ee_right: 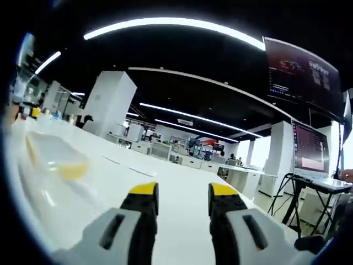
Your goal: Snap each plastic latch of the storage box into its locked position after aligning the lid with the box until every specified latch is closed and the lid sits flush.
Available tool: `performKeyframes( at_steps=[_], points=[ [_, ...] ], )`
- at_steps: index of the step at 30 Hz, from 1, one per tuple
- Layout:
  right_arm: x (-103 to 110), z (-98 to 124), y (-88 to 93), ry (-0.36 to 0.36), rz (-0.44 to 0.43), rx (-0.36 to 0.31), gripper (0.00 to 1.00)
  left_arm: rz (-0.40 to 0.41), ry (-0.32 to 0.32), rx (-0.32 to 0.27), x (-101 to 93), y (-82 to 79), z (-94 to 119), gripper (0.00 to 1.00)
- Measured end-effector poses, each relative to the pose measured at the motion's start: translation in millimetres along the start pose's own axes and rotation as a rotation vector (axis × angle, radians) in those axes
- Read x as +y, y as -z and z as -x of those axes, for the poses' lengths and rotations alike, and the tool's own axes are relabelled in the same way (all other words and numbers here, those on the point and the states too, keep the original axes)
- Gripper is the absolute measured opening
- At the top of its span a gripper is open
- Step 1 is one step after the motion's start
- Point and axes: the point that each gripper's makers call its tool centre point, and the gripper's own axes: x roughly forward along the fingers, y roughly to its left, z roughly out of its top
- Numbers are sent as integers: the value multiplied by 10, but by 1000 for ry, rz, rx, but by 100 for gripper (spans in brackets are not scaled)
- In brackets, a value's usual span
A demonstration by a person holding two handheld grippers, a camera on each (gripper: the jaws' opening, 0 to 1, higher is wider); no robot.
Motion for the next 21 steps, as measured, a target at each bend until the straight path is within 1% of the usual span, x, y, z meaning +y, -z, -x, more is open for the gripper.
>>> performKeyframes(
  at_steps=[2, 4, 6, 8, 9, 11, 14, 16, 18, 21],
  points=[
    [-1, -4, 14, 6, 16, 9, 35, 47, 25, 42, -16, 94, -25, 59],
    [0, 5, 20, 9, 20, 8, 35, 38, 30, 50, -24, 109, -41, 59],
    [-6, 7, 12, 10, 16, 4, 35, -7, 25, 44, -40, 80, -37, 59],
    [-28, 10, 3, 21, 16, 0, 35, -18, 29, 36, -66, 60, -23, 59],
    [-34, 10, -3, 24, 18, -2, 35, -18, 33, 31, -73, 49, -17, 59],
    [-34, 18, -24, 26, 20, -11, 35, -4, 56, 2, -114, -6, 0, 59],
    [-30, 30, -44, 25, 23, -23, 35, 7, 57, -20, -112, -52, 21, 59],
    [-33, 29, -25, 21, 19, -18, 35, 16, 61, -27, -130, -64, 33, 59],
    [-36, 37, -17, 16, 17, -20, 35, 22, 79, -31, -180, -68, 35, 58],
    [-69, 67, -32, 38, 31, -32, 35, 19, 97, -14, -242, -29, 24, 58]
  ],
)
